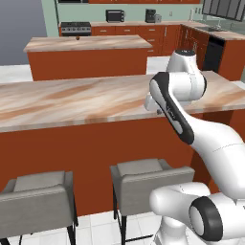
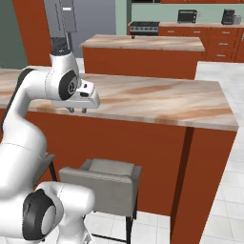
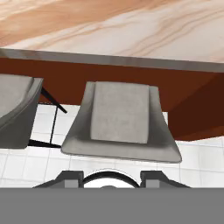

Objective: Place the peach in the correct fridge rack based on whether it is a fruit or vegetable. Finally, close the fridge door.

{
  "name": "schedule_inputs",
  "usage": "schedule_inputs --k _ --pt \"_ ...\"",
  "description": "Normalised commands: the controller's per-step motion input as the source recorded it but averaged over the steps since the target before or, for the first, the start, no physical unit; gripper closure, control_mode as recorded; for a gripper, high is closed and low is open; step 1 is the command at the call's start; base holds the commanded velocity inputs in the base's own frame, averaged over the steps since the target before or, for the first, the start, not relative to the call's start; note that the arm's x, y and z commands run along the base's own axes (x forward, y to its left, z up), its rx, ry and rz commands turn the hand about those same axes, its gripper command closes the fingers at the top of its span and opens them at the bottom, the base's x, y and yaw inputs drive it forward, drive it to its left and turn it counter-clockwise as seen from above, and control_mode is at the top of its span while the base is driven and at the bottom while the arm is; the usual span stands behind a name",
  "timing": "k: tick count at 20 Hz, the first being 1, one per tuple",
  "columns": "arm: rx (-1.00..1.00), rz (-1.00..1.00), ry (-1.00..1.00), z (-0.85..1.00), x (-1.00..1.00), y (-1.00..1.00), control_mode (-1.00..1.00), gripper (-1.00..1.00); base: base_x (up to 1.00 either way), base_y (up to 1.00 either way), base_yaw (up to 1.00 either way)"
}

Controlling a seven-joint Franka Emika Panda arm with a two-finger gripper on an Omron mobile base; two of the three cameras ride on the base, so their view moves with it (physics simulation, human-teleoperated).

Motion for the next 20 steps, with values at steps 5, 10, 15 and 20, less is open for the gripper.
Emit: schedule_inputs --k 5,10,15,20 --pt "0.13 0.05 -0.26 0.37 0.02 -0.11 -1.00 -1.00 0.00 0.00 0.00" --pt "0.07 0.01 -0.46 1.00 -0.02 0.00 -1.00 -1.00 0.00 0.00 0.00" --pt "-0.03 0.00 -0.19 0.71 0.02 0.19 -1.00 -1.00 0.00 0.00 0.00" --pt "-0.05 0.00 0.00 0.09 0.07 0.25 -1.00 -1.00 0.00 0.00 0.00"
